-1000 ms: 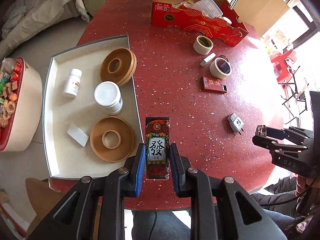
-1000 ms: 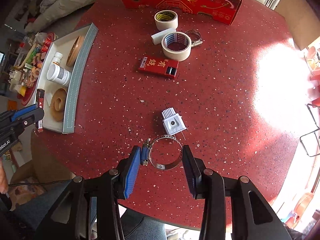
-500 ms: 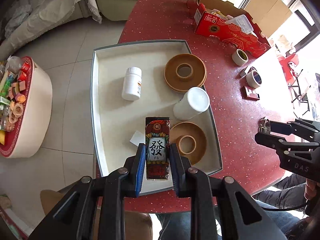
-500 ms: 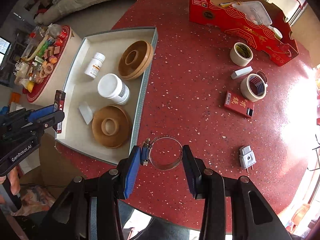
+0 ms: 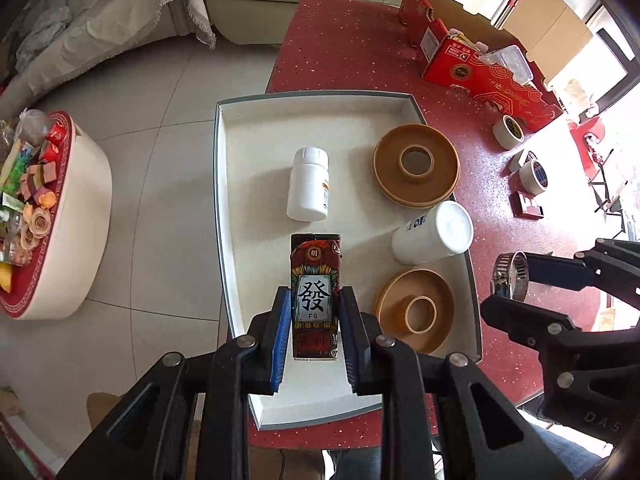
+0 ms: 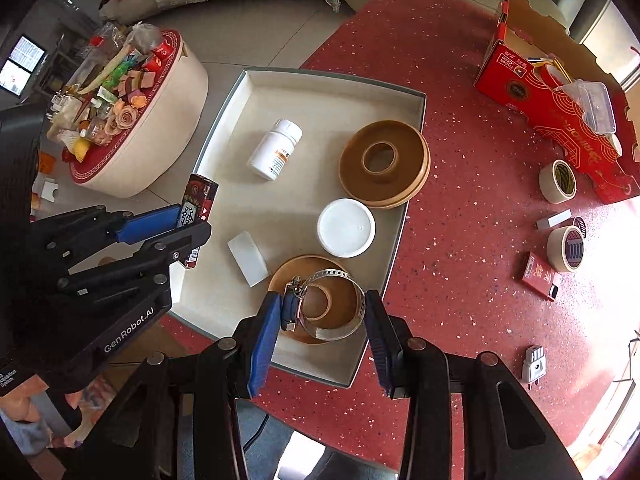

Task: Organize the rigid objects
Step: 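Carry the card and hose clamp over the white tray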

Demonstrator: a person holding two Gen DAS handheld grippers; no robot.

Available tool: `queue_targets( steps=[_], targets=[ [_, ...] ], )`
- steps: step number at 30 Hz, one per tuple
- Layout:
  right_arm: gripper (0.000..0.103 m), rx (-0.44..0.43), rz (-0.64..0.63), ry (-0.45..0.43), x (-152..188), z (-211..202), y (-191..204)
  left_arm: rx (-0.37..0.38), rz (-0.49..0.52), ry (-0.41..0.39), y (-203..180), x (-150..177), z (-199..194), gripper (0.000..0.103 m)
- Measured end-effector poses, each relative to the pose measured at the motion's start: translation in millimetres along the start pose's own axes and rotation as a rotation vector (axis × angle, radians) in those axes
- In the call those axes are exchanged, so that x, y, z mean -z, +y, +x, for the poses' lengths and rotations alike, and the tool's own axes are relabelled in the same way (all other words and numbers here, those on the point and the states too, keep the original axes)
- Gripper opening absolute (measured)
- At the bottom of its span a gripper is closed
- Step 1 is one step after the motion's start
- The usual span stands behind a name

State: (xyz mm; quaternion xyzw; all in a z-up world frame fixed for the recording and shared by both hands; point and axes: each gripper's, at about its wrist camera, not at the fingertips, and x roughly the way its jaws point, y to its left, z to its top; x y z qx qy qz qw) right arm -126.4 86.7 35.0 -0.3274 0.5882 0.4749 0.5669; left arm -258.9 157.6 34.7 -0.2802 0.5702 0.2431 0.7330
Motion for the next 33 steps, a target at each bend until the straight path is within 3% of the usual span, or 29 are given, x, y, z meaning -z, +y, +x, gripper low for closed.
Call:
queue_targets(
  steps=[33],
  targets=[
    [0.043, 0.009, -0.007, 0.072, -3, 23, 9, -0.011, 0.025, 0.050, -2, -14, 26, 0.025]
  ],
)
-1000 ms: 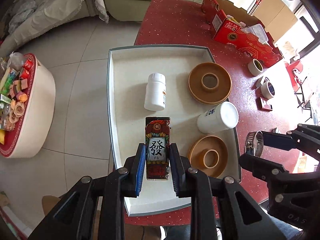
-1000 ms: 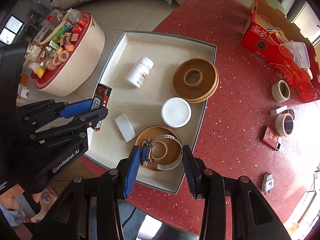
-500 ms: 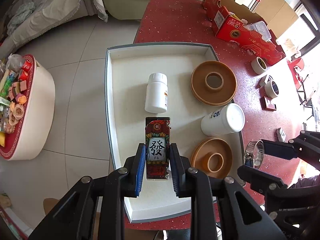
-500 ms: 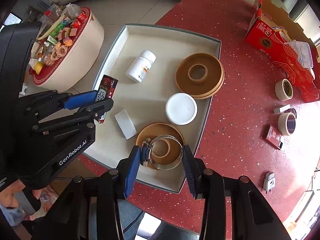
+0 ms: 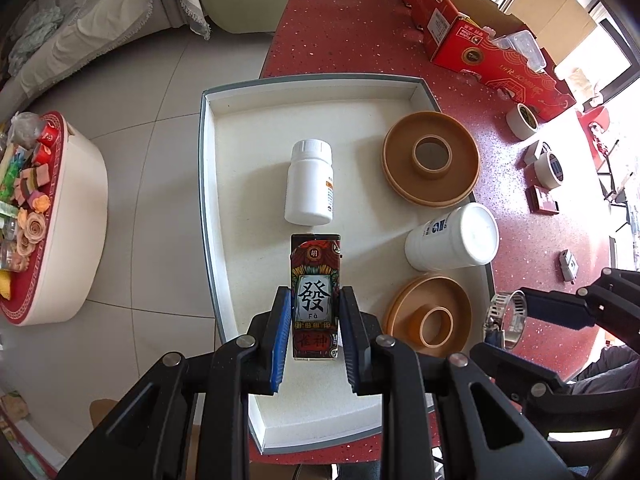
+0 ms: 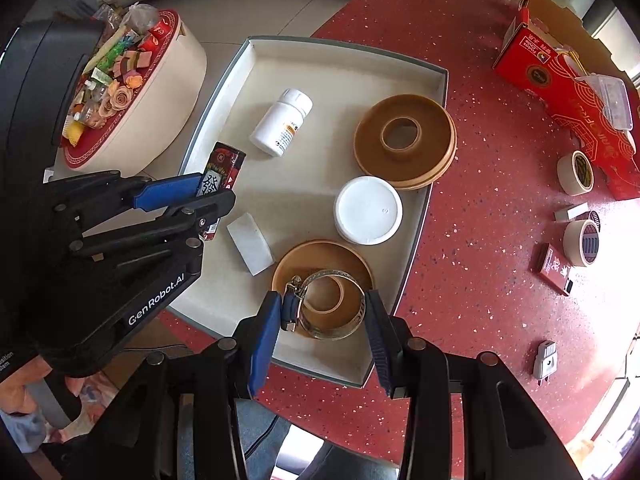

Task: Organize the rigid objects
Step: 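Carry the card and hose clamp over the white tray, then open left gripper to drop the card while right gripper drops the clamp into the ring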

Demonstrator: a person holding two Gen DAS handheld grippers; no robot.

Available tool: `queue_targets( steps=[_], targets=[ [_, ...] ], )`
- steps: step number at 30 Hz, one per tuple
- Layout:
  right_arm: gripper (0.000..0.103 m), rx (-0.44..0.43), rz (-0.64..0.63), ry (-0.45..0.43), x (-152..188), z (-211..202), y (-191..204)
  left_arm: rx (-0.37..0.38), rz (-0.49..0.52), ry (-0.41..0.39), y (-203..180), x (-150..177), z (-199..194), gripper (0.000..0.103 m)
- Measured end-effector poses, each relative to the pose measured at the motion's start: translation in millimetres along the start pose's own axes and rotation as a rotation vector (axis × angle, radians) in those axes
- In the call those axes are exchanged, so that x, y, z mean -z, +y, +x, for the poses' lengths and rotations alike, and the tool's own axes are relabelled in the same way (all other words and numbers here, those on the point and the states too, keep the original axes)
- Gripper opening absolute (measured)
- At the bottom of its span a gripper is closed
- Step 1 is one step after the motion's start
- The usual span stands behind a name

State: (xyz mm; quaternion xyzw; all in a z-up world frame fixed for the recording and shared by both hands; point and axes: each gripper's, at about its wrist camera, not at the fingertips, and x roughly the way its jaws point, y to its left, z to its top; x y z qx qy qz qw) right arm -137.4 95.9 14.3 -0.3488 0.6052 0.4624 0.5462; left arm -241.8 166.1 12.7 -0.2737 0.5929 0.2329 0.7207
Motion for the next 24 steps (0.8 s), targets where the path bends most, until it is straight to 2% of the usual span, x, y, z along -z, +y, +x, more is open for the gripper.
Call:
queue_targets(
  steps=[21, 22, 23, 24],
  targets=[
    [0.044, -0.021, 0.036, 0.057, -7, 37, 6, -0.008, 0.046, 0.062, -12, -8, 29, 0.026],
    [0.045, -0.032, 0.038, 0.058, -7, 38, 7, -0.013, 0.053, 0.064, -12, -9, 30, 0.035],
    [0.061, -0.040, 0.039, 0.063, -8, 39, 7, -0.024, 0.058, 0.065, -12, -9, 31, 0.059],
    [0.073, -0.034, 0.041, 0.060, -7, 38, 7, -0.039, 0.060, 0.061, -12, -10, 30, 0.072]
  ],
)
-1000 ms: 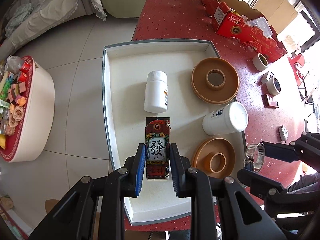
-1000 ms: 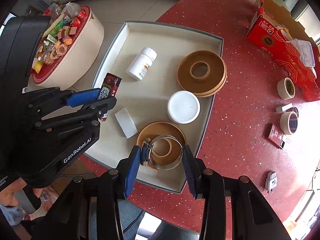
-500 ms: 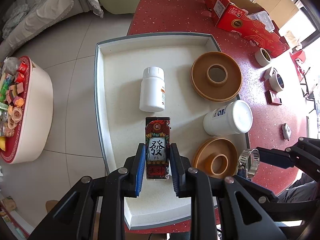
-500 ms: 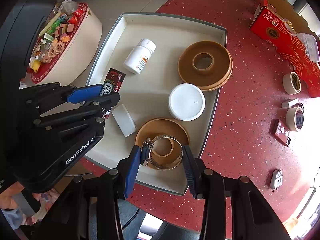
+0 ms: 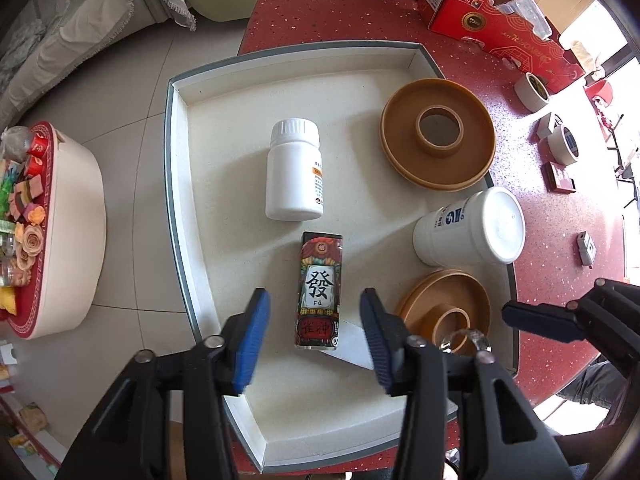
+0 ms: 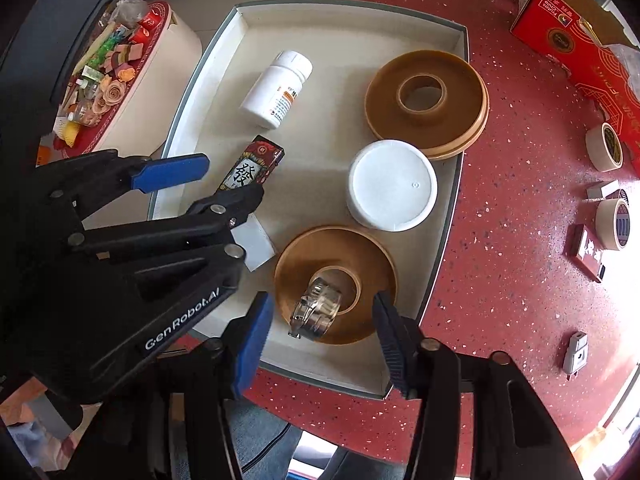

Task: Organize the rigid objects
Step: 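Open left gripper to drop the card while right gripper drops the clamp into the ring, then move left gripper toward the red box while right gripper approaches the white plug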

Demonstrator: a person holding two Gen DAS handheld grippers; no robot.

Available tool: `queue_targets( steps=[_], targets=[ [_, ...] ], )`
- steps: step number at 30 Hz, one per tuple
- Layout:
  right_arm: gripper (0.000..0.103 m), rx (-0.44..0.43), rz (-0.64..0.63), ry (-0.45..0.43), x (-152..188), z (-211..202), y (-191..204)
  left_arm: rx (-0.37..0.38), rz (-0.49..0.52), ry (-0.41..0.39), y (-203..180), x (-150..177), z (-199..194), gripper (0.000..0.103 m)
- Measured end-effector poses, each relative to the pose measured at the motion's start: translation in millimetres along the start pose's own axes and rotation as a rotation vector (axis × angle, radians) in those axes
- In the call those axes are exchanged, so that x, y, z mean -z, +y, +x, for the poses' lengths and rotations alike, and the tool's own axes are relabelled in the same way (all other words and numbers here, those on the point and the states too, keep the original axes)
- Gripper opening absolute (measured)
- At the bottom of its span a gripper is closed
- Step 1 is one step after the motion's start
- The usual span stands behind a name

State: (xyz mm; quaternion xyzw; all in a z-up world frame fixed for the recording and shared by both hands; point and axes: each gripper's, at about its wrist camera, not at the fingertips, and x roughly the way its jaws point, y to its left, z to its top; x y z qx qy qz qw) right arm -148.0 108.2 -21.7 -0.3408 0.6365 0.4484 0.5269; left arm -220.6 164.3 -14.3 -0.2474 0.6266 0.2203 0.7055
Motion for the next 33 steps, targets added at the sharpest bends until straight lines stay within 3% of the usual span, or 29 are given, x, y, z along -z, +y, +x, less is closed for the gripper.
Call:
queue_targets(
  steps=[1, 4, 7, 12, 15, 19, 22, 24, 28, 33],
  targets=[
    [0.089, 0.018, 0.004, -0.015, 1, -3, 0, -0.011, 0.000, -0.012, 0, 0, -1, 0.084],
    [0.089, 0.051, -0.008, -0.045, 1, -10, 2, -0.046, 0.013, -0.001, -1, -1, -1, 0.087],
    [0.089, 0.087, -0.019, -0.042, 5, -15, 0, -0.051, -0.015, 0.026, 1, -3, 2, 0.103],
    [0.089, 0.092, 0.032, -0.066, 26, -30, -25, -0.056, -0.030, -0.016, -3, 1, -7, 0.103],
    [0.089, 0.084, 0.137, -0.037, 43, -29, -57, -0.034, -0.005, -0.023, -15, 1, -12, 0.103],
    [0.089, 0.050, 0.371, 0.009, 65, -24, -110, -0.015, 0.034, -0.054, -37, -13, -28, 0.103],
    [0.089, 0.027, 0.568, 0.028, 87, -18, -153, 0.037, 0.045, -0.066, -63, -21, -41, 0.103],
    [0.089, 0.043, 0.627, 0.012, 98, -18, -174, 0.079, 0.055, -0.066, -82, -28, -48, 0.103],
    [0.089, 0.169, 0.512, -0.005, 106, -17, -193, 0.154, 0.093, -0.058, -135, -37, -62, 0.103],
    [0.089, 0.241, 0.378, 0.020, 126, -12, -205, 0.130, 0.152, -0.039, -210, -60, -42, 0.103]
  ],
)
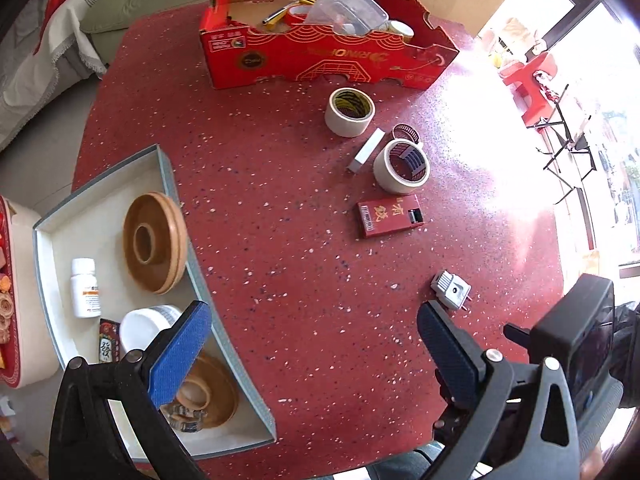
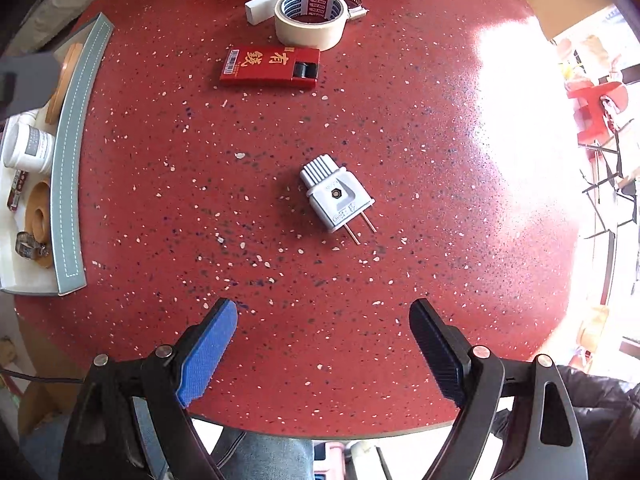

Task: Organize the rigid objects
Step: 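Move left gripper toward the red box while right gripper approaches the white plug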

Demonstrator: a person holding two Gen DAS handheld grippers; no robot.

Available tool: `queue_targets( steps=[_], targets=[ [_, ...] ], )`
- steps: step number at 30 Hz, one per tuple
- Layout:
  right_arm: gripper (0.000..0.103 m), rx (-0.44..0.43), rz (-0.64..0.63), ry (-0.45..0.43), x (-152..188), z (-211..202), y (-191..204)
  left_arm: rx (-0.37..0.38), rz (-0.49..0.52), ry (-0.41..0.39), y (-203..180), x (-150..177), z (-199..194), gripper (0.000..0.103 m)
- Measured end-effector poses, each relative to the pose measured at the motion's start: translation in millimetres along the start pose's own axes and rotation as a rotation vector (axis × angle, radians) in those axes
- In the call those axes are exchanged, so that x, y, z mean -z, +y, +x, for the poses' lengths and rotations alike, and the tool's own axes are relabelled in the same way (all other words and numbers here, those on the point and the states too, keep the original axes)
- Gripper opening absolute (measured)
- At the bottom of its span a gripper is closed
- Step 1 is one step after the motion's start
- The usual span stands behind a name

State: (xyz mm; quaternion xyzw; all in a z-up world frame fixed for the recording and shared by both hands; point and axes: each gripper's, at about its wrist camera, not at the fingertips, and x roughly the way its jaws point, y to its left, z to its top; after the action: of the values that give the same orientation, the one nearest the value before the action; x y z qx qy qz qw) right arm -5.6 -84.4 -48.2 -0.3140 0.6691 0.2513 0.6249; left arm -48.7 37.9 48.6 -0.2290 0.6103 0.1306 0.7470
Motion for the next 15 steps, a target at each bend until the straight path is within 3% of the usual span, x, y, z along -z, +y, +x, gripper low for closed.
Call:
queue_targets(
  steps=[9, 12, 15],
  targets=[
    [0.089, -0.104, 0.089, 0.025, 51, 14, -82, -0.053, -0.085, 0.090, -73, -57, 92, 0.103],
    [0.089, -0.087, 0.040, -0.005, 53, 15, -100, -0.089, -0.097, 0.104, -81, -65, 112, 0.103],
    [0.089, -0.060, -0.044, -0.039, 40, 14, -99, -0.174, -0.094, 0.103, -71, -65, 123, 0.103]
  ],
)
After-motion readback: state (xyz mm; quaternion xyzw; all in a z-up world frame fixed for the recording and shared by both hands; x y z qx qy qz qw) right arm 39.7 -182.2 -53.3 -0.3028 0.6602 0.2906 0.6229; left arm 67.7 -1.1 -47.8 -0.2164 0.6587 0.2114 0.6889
